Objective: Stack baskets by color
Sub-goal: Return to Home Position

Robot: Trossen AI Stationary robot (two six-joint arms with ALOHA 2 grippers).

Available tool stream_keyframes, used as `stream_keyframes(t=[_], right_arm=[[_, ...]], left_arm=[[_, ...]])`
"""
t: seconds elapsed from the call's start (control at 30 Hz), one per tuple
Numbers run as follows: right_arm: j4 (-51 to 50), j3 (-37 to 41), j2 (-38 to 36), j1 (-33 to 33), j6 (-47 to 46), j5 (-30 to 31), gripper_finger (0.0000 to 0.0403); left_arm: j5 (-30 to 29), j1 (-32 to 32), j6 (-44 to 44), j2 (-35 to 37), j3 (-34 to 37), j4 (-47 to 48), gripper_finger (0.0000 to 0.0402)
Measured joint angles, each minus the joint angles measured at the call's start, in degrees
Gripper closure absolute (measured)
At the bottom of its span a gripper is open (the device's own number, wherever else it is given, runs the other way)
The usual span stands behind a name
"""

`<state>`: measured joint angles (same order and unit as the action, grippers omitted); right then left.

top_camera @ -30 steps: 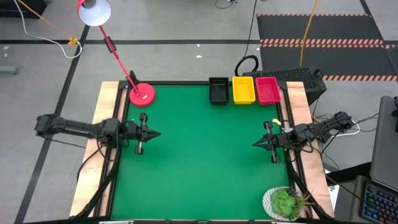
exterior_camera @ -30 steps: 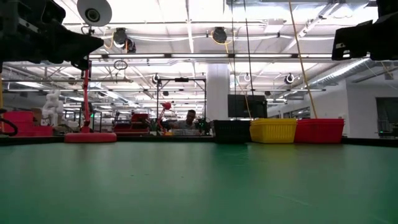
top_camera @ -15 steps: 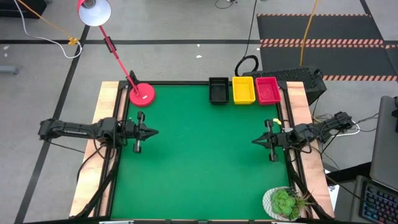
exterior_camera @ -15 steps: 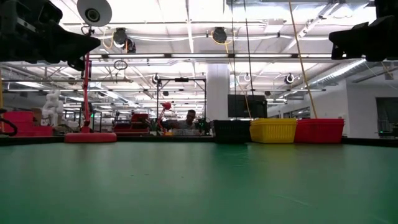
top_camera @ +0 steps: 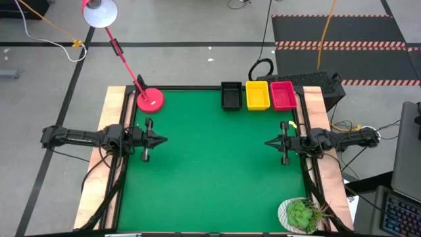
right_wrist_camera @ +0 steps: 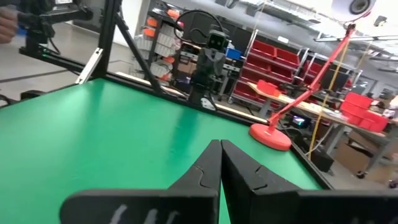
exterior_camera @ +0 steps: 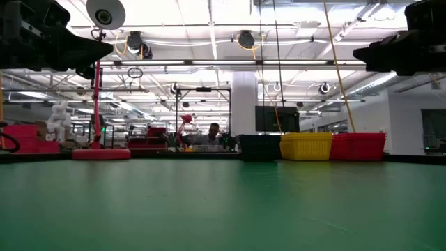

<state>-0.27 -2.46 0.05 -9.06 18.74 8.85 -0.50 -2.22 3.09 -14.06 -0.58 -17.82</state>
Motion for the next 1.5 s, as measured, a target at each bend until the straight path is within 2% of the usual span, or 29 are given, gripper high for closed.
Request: stream_keyframes(t=[0.3,0.47,0.67,0.9,1.23,1.5], right_arm=[[-0.7,0.0,0.0,8.8,-0.7,-9.1,0.0403],[-1.0,0.0,0.0,12.0,-1.3,-11.5,0.0403],[-1.4,0.0,0.0,14.7,-1.3,-11.8,0.0403],[-1.3,0.0,0.0,14.8,-2.9,-11.8,0.0403],[1.0,1.7,0.7,10.6,-3.2,-10.7,0.0403],[1.1,1.7,0.8,10.1,-3.2,-10.5,0.0403]], left_arm=[[-0.8,0.0,-0.1,0.0,0.0,0.0,0.0398],[-1.0,0.0,-0.1,0.0,0.0,0.0,0.0387],[-1.0,0.0,0.0,0.0,0.0,0.0,0.0398],[-1.0,0.0,-0.2,0.0,0.0,0.0,0.0384],[-1.0,0.0,-0.6,0.0,0.0,0.1,0.0383],[-1.0,0.0,-0.4,0.0,0.0,0.1,0.0383]])
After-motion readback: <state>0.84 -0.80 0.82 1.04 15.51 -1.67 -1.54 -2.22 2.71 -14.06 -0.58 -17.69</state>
